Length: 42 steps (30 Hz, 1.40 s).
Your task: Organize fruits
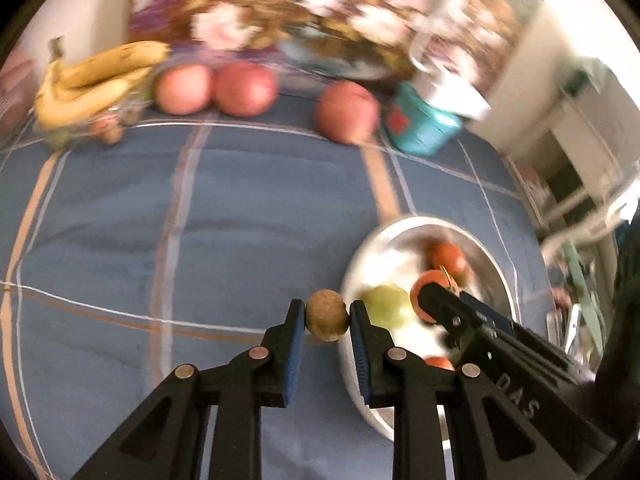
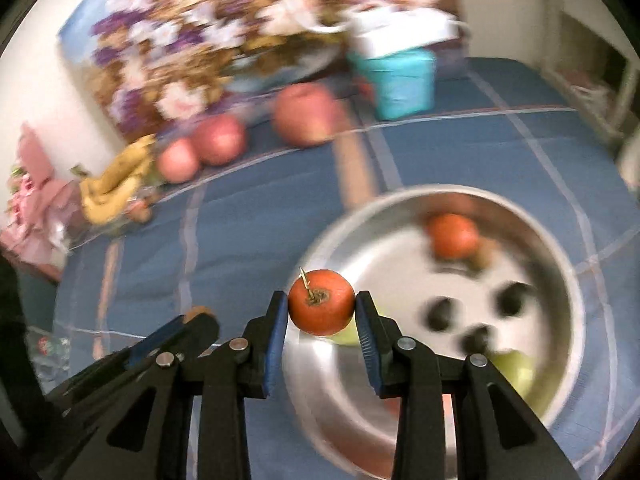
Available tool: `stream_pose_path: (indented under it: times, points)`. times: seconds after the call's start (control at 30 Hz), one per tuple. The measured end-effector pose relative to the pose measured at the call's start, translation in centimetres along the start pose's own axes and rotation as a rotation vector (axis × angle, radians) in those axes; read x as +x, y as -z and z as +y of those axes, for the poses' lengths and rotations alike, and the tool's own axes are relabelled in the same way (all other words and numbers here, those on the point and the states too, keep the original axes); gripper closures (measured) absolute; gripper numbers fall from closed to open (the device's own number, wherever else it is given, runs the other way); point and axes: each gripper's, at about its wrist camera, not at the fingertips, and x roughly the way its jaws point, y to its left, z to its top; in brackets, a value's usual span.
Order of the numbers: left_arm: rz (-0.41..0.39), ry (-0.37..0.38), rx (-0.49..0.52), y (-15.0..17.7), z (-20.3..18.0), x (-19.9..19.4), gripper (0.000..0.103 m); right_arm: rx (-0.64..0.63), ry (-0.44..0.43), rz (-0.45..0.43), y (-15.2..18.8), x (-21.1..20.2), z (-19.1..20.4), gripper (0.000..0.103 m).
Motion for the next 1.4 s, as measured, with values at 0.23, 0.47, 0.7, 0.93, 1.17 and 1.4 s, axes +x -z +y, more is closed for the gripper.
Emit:
stream_pose_path:
  times: [0.23,0.47,0.7,0.93,1.17,1.4]
  points:
    - [0.062,0.008,0.079,2.2,-4.1,1.7,0.075,0.093,0.038,0.042,1.5,-0.7,-5.4,0.066]
    - [0.067,0.0,0.066,2.9,-3.7,1.4,0.049,0.107,0.035,0.029,2.1,-1.4,-6.4,0.066]
    - [0.046,-0.114,-0.02,4.2,-0.8,-0.4,0.009,0.051,0.057,0.02,4.1,-2.6,-5.3,0.048]
    - [0.018,-0.26,-0.084,6.3,2.7,-2.0,0.0,0.038,0.079,0.011,6.5,-3.0,-4.7,0.014]
    - [0.021,-0.293,-0.08,7.9,3.4,-3.3,0.0,-0.022,0.142,-0.012,8.3,-4.3,-3.7,0.003]
    - [0.014,-0.343,-0.07,9.1,3.8,-4.4,0.0,-0.074,0.171,-0.025,9.8,-5.4,-2.7,0.003]
